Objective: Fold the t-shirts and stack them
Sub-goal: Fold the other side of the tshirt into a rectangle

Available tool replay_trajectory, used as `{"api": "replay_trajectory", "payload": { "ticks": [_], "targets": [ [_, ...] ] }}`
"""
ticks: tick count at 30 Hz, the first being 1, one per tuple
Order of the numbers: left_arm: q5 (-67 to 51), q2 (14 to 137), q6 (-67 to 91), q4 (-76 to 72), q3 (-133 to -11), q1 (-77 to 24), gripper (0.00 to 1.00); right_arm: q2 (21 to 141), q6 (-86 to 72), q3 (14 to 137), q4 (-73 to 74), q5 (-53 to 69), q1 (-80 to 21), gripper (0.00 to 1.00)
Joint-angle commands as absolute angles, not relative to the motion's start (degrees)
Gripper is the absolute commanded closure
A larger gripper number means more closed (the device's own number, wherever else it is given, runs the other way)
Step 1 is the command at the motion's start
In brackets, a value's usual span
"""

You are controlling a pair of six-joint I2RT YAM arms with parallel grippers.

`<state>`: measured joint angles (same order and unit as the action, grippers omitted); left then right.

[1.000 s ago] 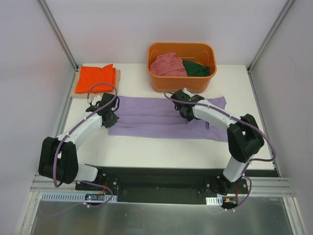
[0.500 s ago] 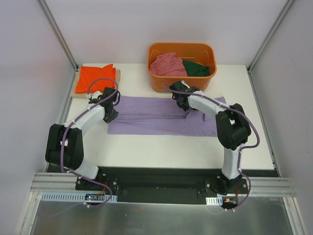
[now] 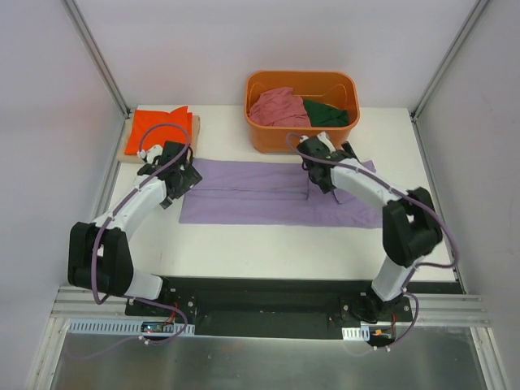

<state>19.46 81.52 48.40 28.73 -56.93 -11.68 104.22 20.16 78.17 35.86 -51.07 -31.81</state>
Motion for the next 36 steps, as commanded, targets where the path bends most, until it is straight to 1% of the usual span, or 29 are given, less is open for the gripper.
{"api": "replay_trajectory", "payload": {
  "ticks": [1,2,3,4,8,9,11,15,17,19,22,28,31,32,33,36],
  "targets": [
    [12.5,80.2,43.9,27.5,-57.5,-14.4,0.01,92.1,14.0,67.3,32.1,-35.6,-30.3,0.02],
    [10.9,80.8,42.8,26.1,-57.4,-15.5,0.01,91.4,14.5,64.7,30.4,-32.1,-29.8,0.05],
    [9.4,81.7,42.0,25.0,-57.2,-16.2,0.01,91.1,14.8,63.3,29.5,-28.9,-29.0,0.13],
    [8.0,82.3,41.7,24.4,-57.2,-16.9,0.01,91.1,15.1,62.3,28.8,-26.7,-28.2,0.17],
    [3.7,86.1,40.2,21.0,-56.7,-18.0,0.01,92.6,17.7,60.9,26.1,-18.7,-24.8,0.39],
    [3.5,86.8,40.1,20.6,-56.3,-18.0,0.01,93.2,18.0,61.1,25.8,-17.3,-24.1,0.43],
    [3.9,88.2,40.0,20.1,-55.5,-18.0,0.01,94.7,18.4,61.7,25.8,-14.6,-23.0,0.44],
    [4.6,90.0,40.4,19.8,-52.7,-18.0,0.01,98.0,20.2,63.5,24.1,-15.6,-22.8,0.45],
    [5.6,90.6,40.5,19.6,-51.5,-18.0,0.01,99.8,20.3,64.8,24.1,-16.2,-22.3,0.49],
    [6.7,91.0,40.7,19.7,-50.9,-18.0,0.01,101.7,20.1,65.9,24.3,-17.1,-22.1,0.54],
    [8.0,90.6,40.9,19.8,-50.2,-18.0,0.01,103.3,20.0,66.7,24.7,-17.8,-21.4,0.59],
    [10.4,89.2,40.8,20.1,-49.9,-17.9,0.01,103.6,19.7,67.6,24.6,-21.4,-20.8,0.78],
    [11.2,88.9,40.9,20.5,-49.8,-17.9,0.01,103.6,20.0,68.2,24.4,-22.2,-20.7,0.91],
    [11.3,89.0,40.9,20.6,-49.7,-17.9,0.01,103.5,20.2,68.6,24.6,-22.1,-20.5,0.97],
    [11.4,89.0,41.0,20.6,-49.7,-17.8,0.01,103.4,20.5,68.8,24.7,-22.0,-20.4,0.99],
    [11.6,89.2,41.0,20.9,-49.7,-17.8,0.01,103.7,21.0,70.4,24.7,-24.1,-20.2,0.99]
  ]
}}
